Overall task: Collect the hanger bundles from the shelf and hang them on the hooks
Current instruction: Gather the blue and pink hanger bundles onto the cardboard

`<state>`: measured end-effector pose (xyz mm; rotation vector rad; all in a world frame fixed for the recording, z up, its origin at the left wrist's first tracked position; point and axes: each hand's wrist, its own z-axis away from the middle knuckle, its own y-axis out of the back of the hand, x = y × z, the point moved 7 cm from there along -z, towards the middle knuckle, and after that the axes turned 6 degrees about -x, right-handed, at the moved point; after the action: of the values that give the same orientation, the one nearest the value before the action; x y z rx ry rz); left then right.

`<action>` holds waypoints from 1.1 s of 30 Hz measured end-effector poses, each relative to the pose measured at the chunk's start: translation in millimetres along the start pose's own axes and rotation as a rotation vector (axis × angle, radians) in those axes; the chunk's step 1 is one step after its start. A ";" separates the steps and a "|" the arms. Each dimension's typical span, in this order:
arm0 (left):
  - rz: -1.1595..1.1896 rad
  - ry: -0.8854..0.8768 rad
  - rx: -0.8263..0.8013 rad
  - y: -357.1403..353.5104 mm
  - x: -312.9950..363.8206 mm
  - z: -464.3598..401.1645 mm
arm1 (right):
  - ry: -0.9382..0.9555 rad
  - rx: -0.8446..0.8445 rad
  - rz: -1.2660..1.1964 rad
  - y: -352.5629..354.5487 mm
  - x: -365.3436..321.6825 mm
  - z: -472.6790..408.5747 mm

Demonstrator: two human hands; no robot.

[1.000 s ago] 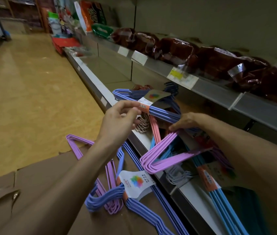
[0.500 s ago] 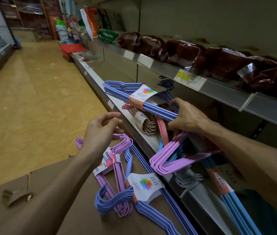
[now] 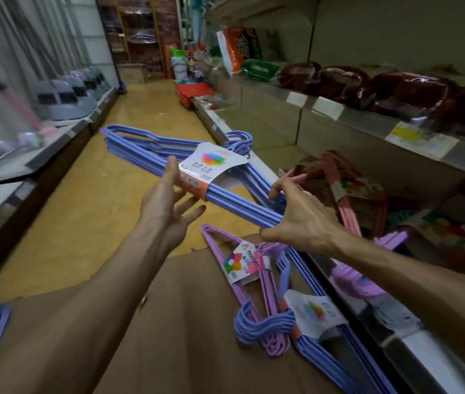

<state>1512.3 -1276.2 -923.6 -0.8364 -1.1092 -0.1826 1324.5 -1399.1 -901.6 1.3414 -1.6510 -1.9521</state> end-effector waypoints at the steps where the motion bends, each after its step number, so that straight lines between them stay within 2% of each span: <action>1: 0.028 -0.022 0.009 11.0 10.2 -4.7 | 0.039 -0.020 -0.010 -8.5 -9.8 2.4; 6: 0.176 -0.047 0.052 88.5 31.1 -46.6 | 0.172 -0.072 -0.097 -51.4 -44.2 13.1; 9: 0.190 -0.176 0.182 109.4 55.8 -20.2 | 0.228 -0.091 -0.136 -72.9 -66.2 13.7; 12: 0.173 -0.232 0.168 126.0 74.4 -11.6 | 0.243 -0.200 -0.207 -94.1 -87.8 8.6; 15: 0.146 -0.271 0.219 146.9 94.0 4.2 | 0.145 -0.376 -0.506 -110.9 -103.8 5.5; 18: 0.118 -0.259 0.245 165.0 106.8 22.5 | -0.002 -0.463 -0.641 -126.3 -118.2 -0.9; 22: 0.137 -0.142 0.138 182.8 107.0 33.7 | -0.107 -0.668 -0.952 -148.3 -147.0 -0.6; 27: 0.135 -0.079 0.037 186.4 105.3 37.1 | -0.203 -0.822 -1.169 -168.0 -181.2 6.2; 30: 0.059 -0.096 0.010 181.2 106.3 38.1 | -0.307 -0.762 -1.246 -179.1 -186.7 6.7; 33: -0.108 -0.087 0.013 177.7 108.2 39.5 | -0.318 -0.643 -1.213 -182.1 -181.9 4.1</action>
<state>1626.9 -1098.4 -914.2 -0.7793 -1.2372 -0.2301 1484.4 -1211.4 -975.5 1.9605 0.0169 -3.0117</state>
